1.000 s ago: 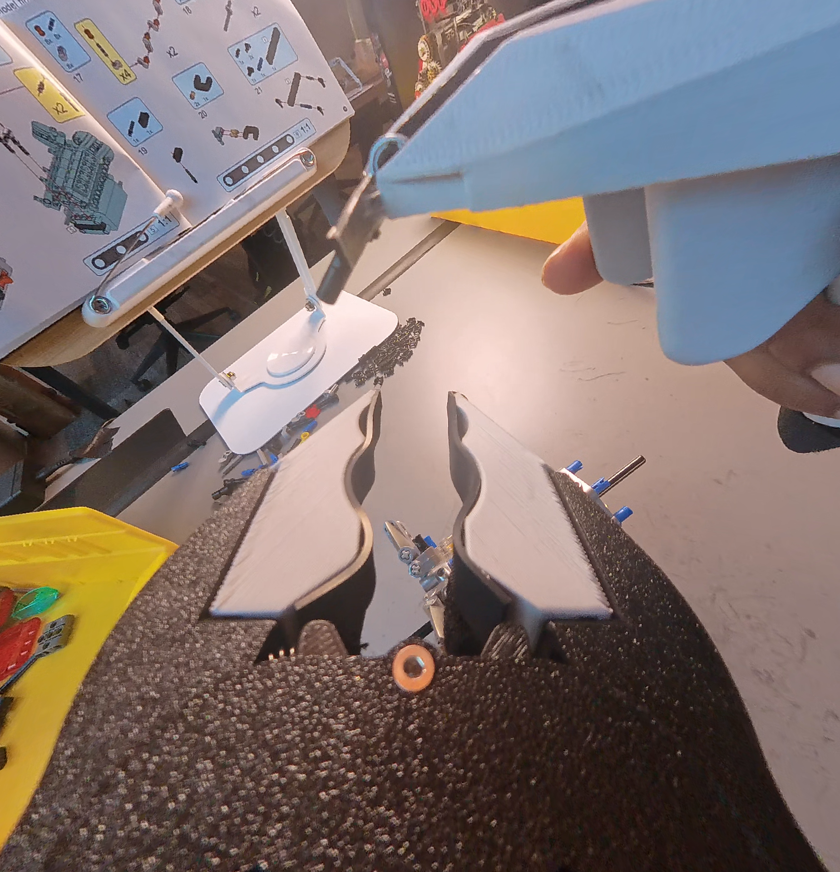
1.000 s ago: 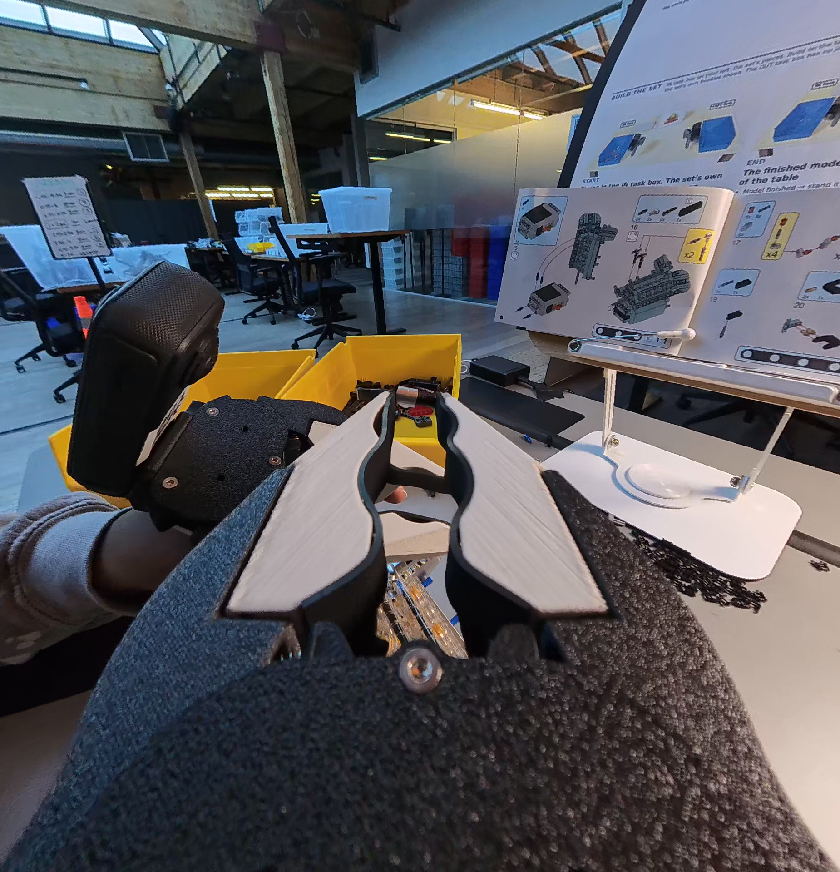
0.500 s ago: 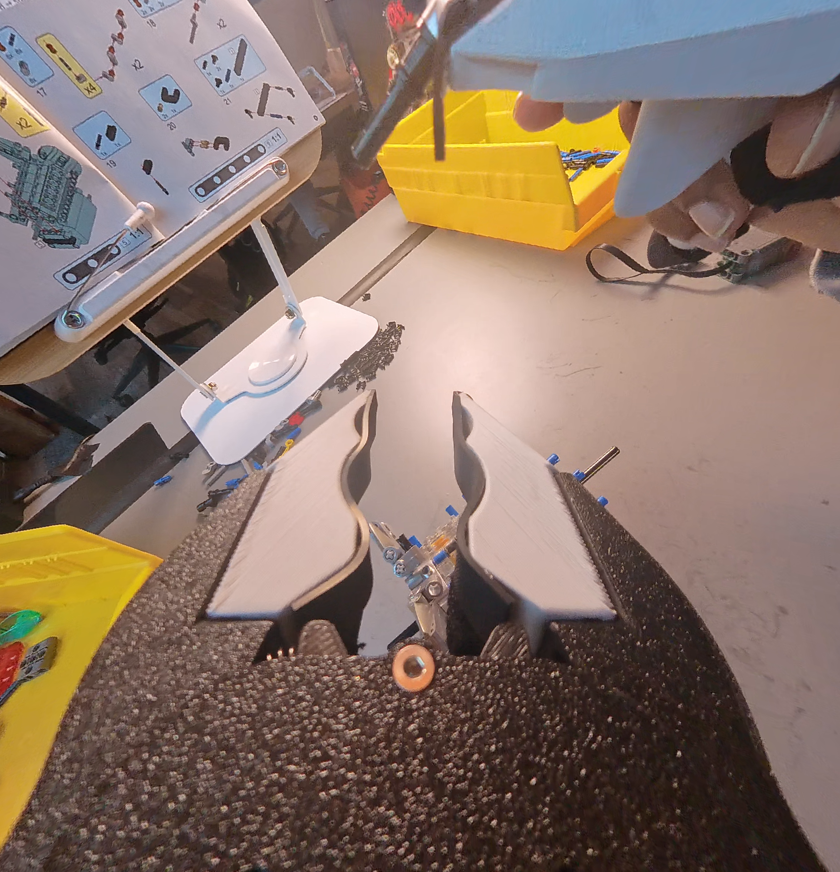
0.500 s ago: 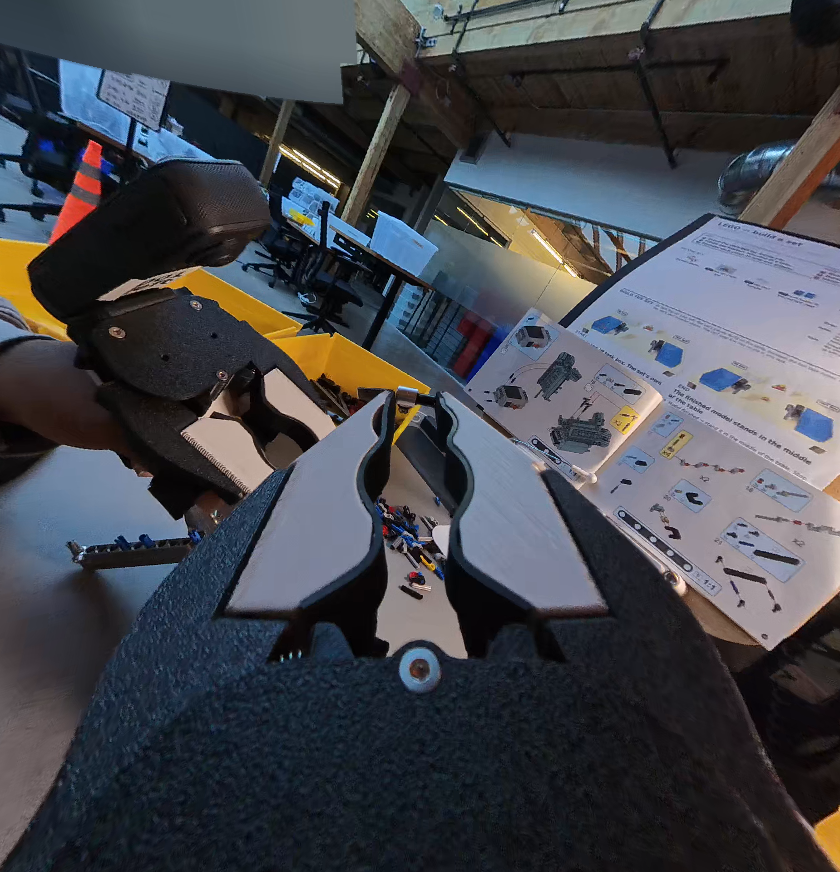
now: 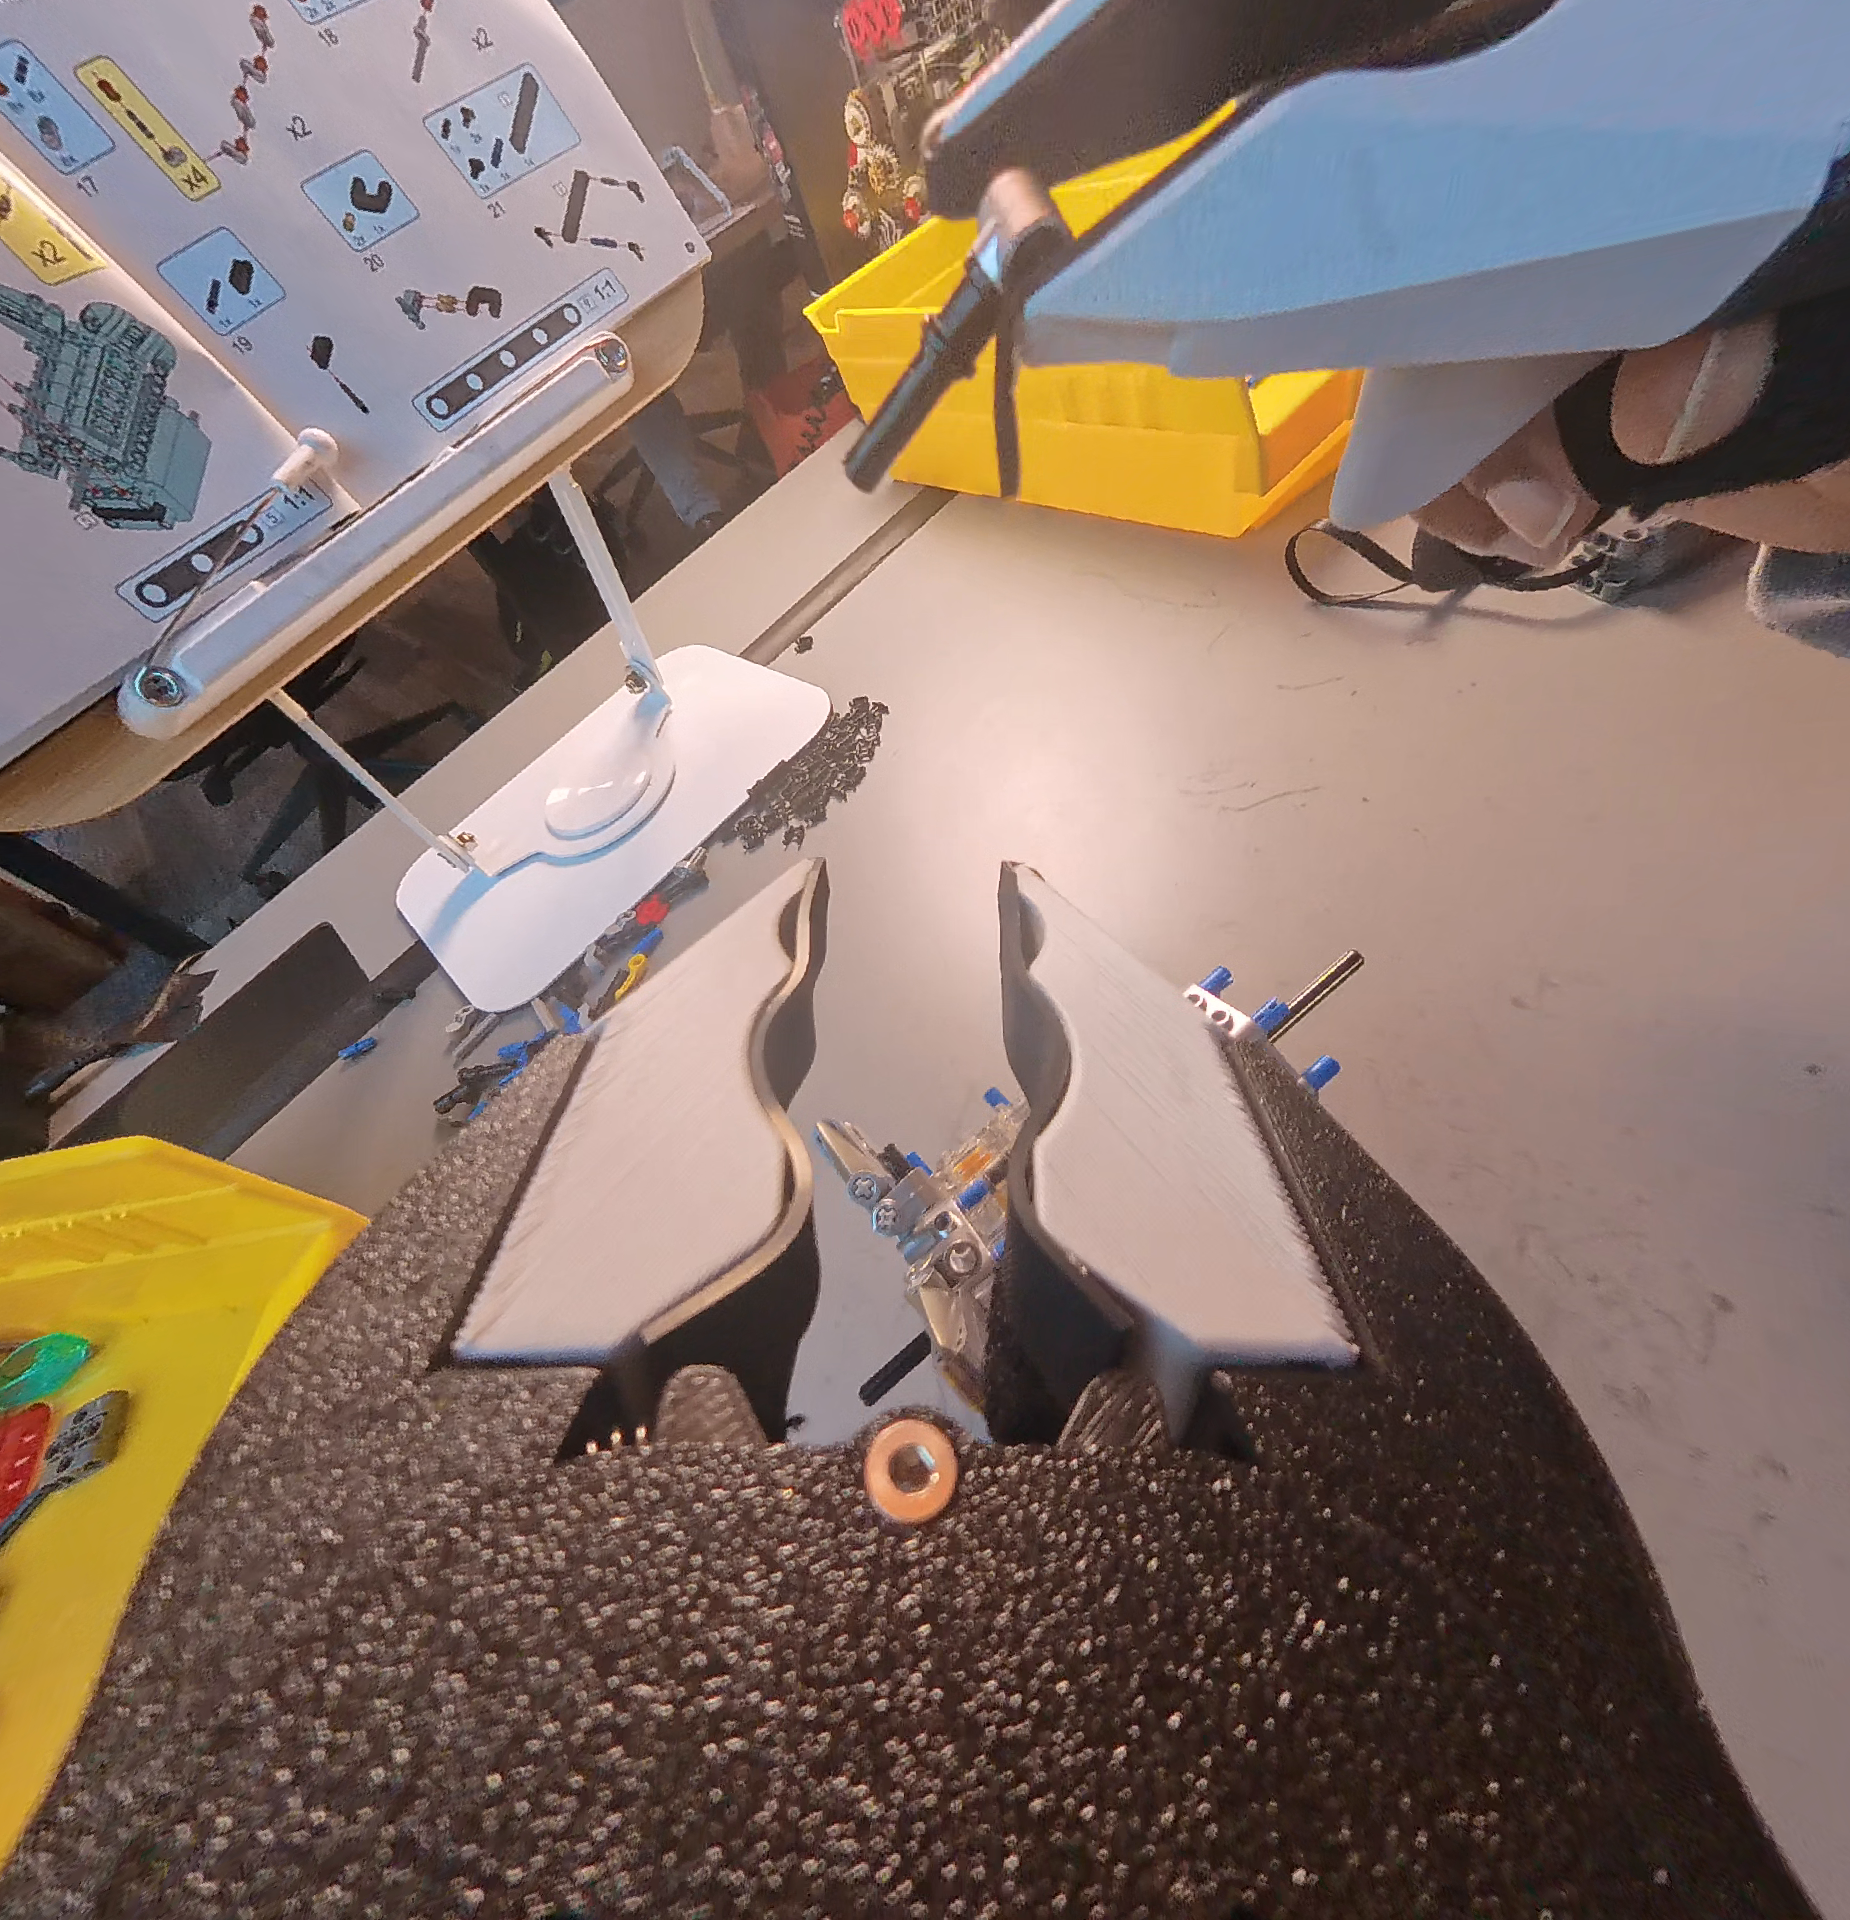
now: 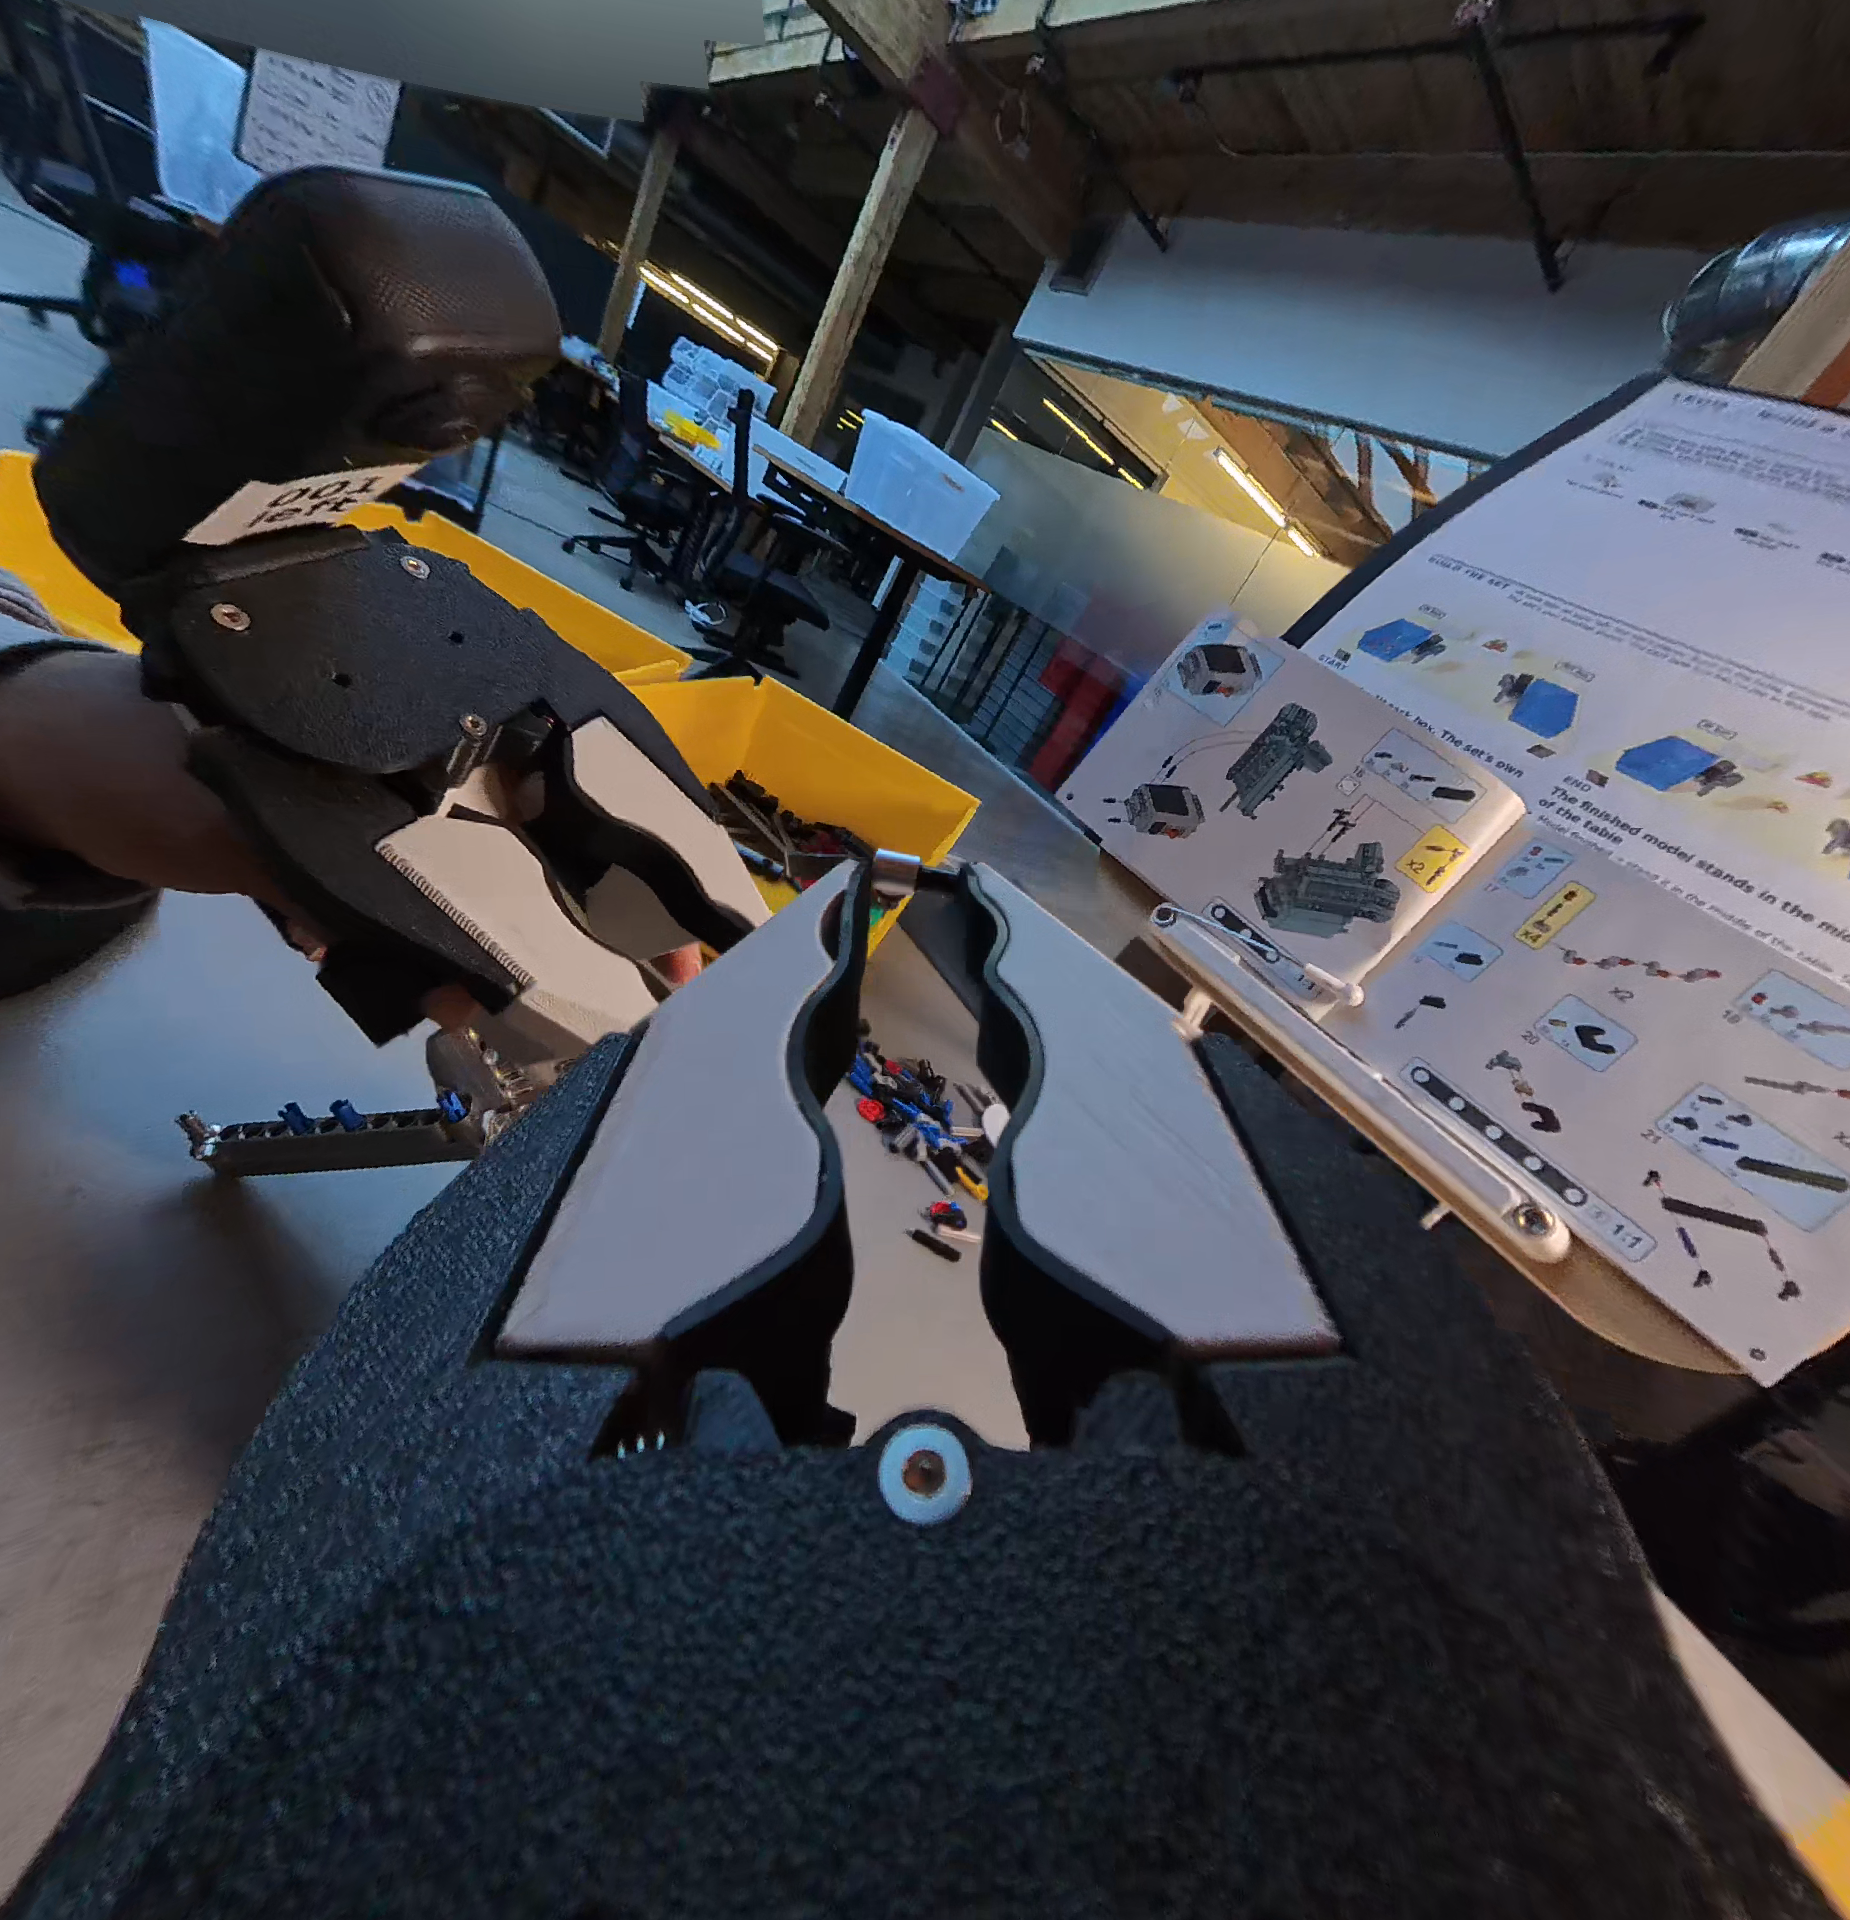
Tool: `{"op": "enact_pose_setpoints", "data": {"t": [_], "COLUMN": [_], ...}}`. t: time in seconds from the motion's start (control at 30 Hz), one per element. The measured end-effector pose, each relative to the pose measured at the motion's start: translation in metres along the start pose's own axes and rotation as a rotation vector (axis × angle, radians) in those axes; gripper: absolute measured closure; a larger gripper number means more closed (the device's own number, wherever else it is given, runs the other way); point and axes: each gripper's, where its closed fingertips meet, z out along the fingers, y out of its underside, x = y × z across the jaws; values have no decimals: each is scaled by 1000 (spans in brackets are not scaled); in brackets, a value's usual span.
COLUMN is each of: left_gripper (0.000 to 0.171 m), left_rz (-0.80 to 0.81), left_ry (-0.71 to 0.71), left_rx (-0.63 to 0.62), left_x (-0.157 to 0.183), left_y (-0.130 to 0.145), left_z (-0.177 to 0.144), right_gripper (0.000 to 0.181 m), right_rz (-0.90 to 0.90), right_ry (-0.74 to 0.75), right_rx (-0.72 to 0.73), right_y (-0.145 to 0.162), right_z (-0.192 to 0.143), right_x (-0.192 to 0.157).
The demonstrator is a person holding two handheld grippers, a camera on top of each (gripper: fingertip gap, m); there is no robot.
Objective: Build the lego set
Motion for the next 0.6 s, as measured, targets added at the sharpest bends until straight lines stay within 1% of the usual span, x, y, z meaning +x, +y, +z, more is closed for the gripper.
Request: {"op": "enact_pose_setpoints", "data": {"t": [0.13,0.23,0.33,0.4,0.43,0.53,0.6], "left_gripper": [140,144,152,152,152,153,153], "left_rz": [9,9,6,15,25,56,72], "left_ry": [34,152,326,454,495,564,569], "left_rx": [83,202,301,329,336,348,337], "left_x": [-3,0,14,31,38,51,52], "left_y": [-10,-25,-36,-36,-35,-31,-26], "left_z": [-11,-30,-50,-60,-63,-67,-66], "right_gripper": [165,165,165,165,166,166,165], "right_rz": [121,223,320,372,398,429,410], "right_ry": [-102,-216,-370,-447,-495,-616,-694], "right_rx": [-28,-66,-114,-106,-97,-116,-209], "right_y": [15,28,42,42,40,36,45], "right_z": [-3,-9,-16,-18,-19,-24,-35], "right_x": [-6,-16,-38,-51,-59,-77,-86]}}
